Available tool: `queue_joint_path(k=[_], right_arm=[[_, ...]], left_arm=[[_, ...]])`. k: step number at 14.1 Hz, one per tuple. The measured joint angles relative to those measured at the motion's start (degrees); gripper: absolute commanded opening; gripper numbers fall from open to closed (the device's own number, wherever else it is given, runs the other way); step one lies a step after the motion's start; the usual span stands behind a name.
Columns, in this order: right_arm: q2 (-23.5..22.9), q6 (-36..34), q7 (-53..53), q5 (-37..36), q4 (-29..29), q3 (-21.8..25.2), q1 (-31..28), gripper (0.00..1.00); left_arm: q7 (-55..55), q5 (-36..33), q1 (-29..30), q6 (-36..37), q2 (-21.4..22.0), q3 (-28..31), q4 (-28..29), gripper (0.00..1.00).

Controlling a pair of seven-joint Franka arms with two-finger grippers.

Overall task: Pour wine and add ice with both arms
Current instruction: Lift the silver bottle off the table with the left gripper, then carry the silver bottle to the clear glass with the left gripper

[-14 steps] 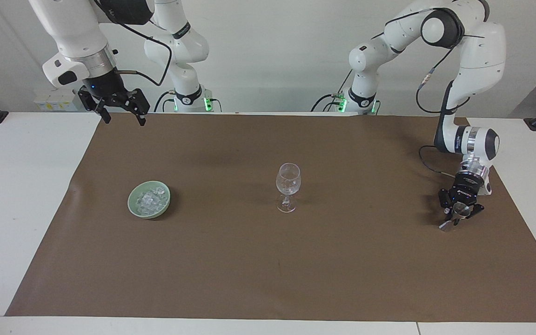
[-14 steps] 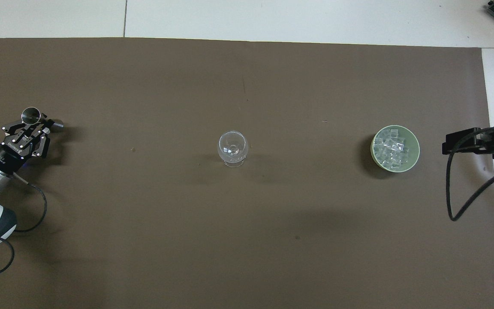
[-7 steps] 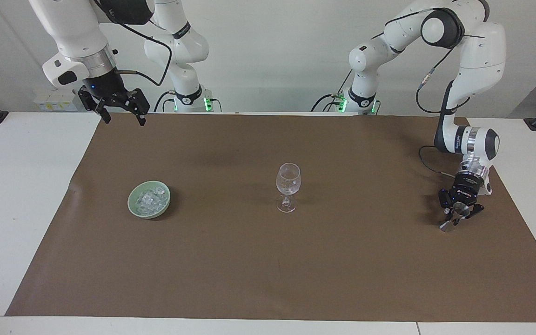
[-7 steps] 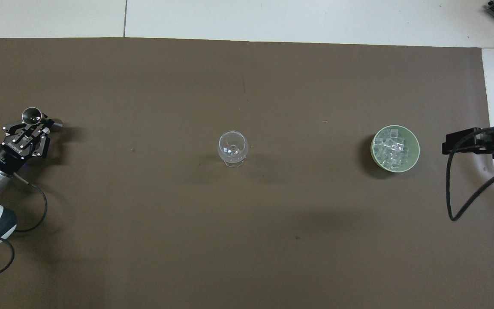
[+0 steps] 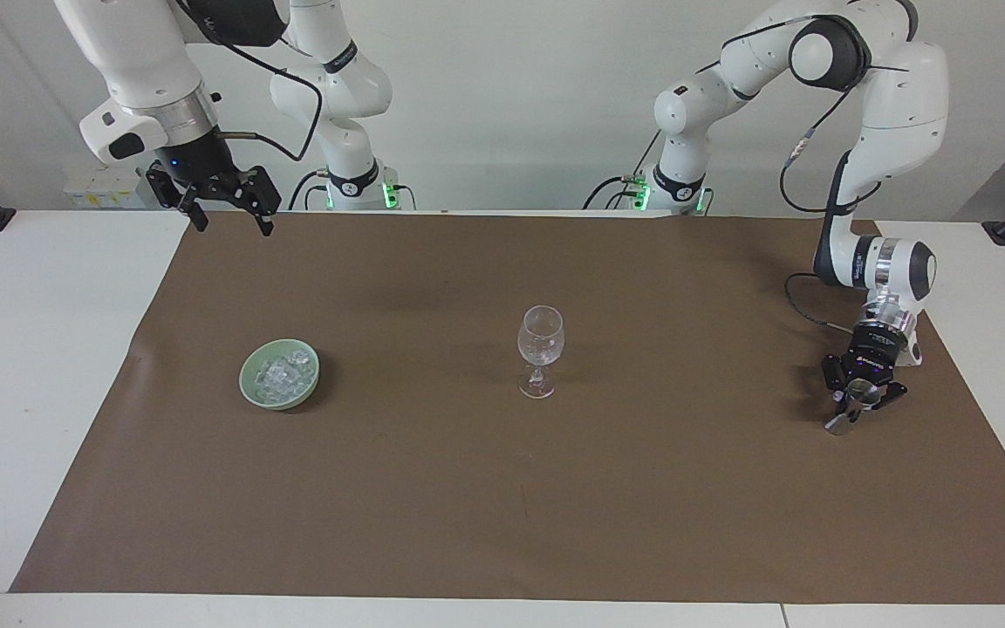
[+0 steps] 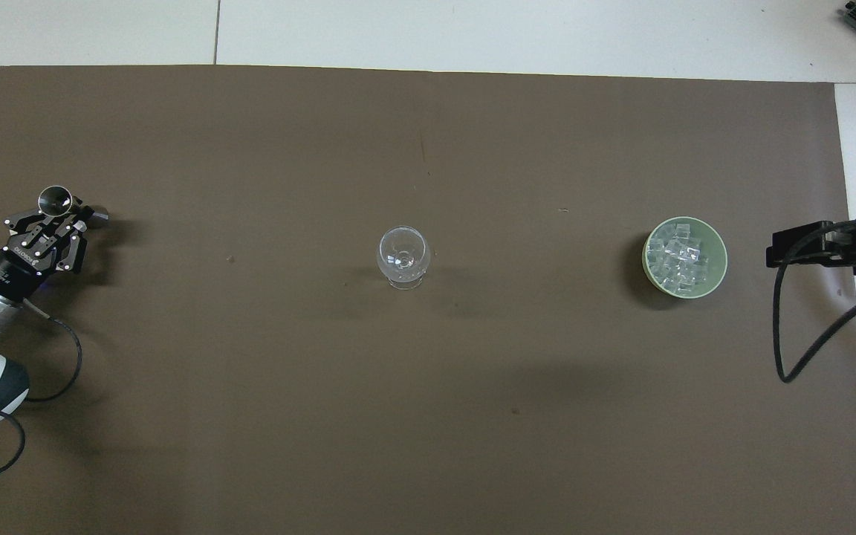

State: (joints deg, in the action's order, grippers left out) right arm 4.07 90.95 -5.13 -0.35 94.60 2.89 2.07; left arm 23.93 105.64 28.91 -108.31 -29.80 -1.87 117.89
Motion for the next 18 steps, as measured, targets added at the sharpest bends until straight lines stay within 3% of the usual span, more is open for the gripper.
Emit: queue_joint_path(k=[11, 18], right_arm=[[0.0, 0.0, 0.0, 0.0, 0.0, 0.0, 0.0, 1.00], [0.0, 0.0, 0.0, 0.0, 0.0, 0.0, 0.0, 1.00]], left_arm=[[1.6, 0.0, -1.3, -0.5, 3.6, -0.3, -0.7, 0.00], [2.0, 3.7, -8.7, -8.1, 8.8, -0.6, 2.3, 0.00]])
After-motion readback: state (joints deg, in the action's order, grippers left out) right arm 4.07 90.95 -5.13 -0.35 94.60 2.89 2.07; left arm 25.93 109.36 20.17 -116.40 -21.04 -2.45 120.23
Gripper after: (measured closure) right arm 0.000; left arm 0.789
